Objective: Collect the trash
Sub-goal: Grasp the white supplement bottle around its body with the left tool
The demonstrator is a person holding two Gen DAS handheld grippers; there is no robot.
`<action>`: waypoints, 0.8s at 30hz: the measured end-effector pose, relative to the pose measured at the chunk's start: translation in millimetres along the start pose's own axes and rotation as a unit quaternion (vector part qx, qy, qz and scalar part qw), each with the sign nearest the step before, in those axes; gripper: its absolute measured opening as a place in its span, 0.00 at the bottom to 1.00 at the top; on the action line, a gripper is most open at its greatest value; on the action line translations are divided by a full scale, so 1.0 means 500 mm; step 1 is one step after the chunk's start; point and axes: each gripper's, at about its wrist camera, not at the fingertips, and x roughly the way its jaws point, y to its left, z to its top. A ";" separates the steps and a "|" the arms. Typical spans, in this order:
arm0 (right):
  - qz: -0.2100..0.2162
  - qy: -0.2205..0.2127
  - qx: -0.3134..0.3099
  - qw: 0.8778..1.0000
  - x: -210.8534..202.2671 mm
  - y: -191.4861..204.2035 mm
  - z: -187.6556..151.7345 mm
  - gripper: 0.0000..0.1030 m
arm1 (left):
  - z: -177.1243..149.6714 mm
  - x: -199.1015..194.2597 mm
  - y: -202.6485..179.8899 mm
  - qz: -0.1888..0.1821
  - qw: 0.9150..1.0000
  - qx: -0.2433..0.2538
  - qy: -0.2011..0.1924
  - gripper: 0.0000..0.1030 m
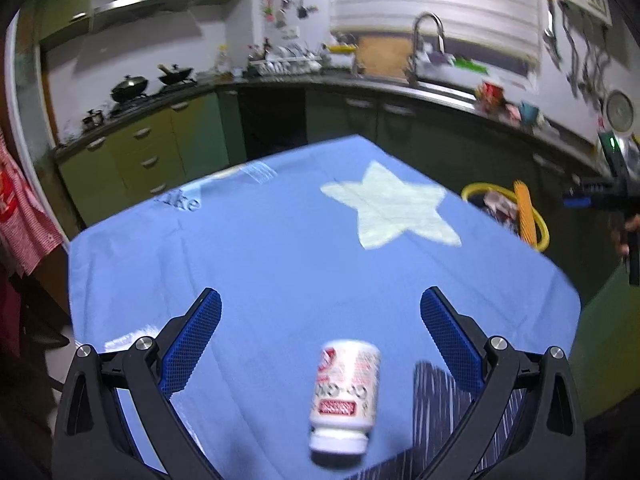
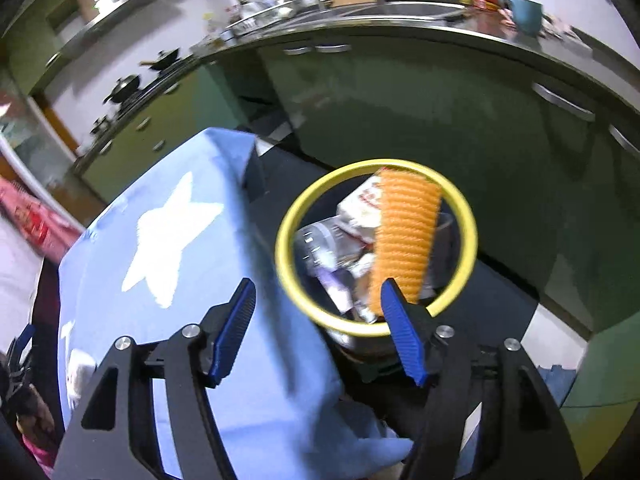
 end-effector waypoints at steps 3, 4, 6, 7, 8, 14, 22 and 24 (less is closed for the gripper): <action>0.014 0.010 -0.011 1.000 0.001 0.027 -0.011 0.60 | -0.020 0.021 -0.014 -0.011 0.999 0.006 0.030 0.95; 0.013 0.010 -0.015 1.000 0.002 0.036 -0.011 0.60 | -0.026 0.032 -0.018 -0.013 0.999 0.009 0.042 0.95; 0.011 0.012 -0.020 1.000 0.004 0.045 -0.014 0.60 | -0.036 0.051 -0.022 -0.011 0.998 0.013 0.059 0.95; 0.014 0.015 -0.020 1.000 0.006 0.047 -0.015 0.60 | -0.042 0.060 -0.023 -0.012 0.998 0.014 0.067 0.95; 0.016 0.017 -0.020 1.000 0.008 0.050 -0.018 0.60 | -0.047 0.069 -0.023 -0.014 0.997 0.013 0.075 0.95; 0.020 0.028 -0.029 0.999 0.019 0.064 -0.028 0.60 | -0.065 0.115 -0.016 -0.016 0.994 0.012 0.110 0.95; 0.022 0.034 -0.030 0.999 0.030 0.061 -0.028 0.61 | -0.074 0.136 -0.032 -0.020 0.990 0.030 0.134 0.84; 0.024 0.035 -0.031 0.999 0.031 0.062 -0.029 0.61 | -0.077 0.139 -0.034 -0.019 0.989 0.030 0.142 0.77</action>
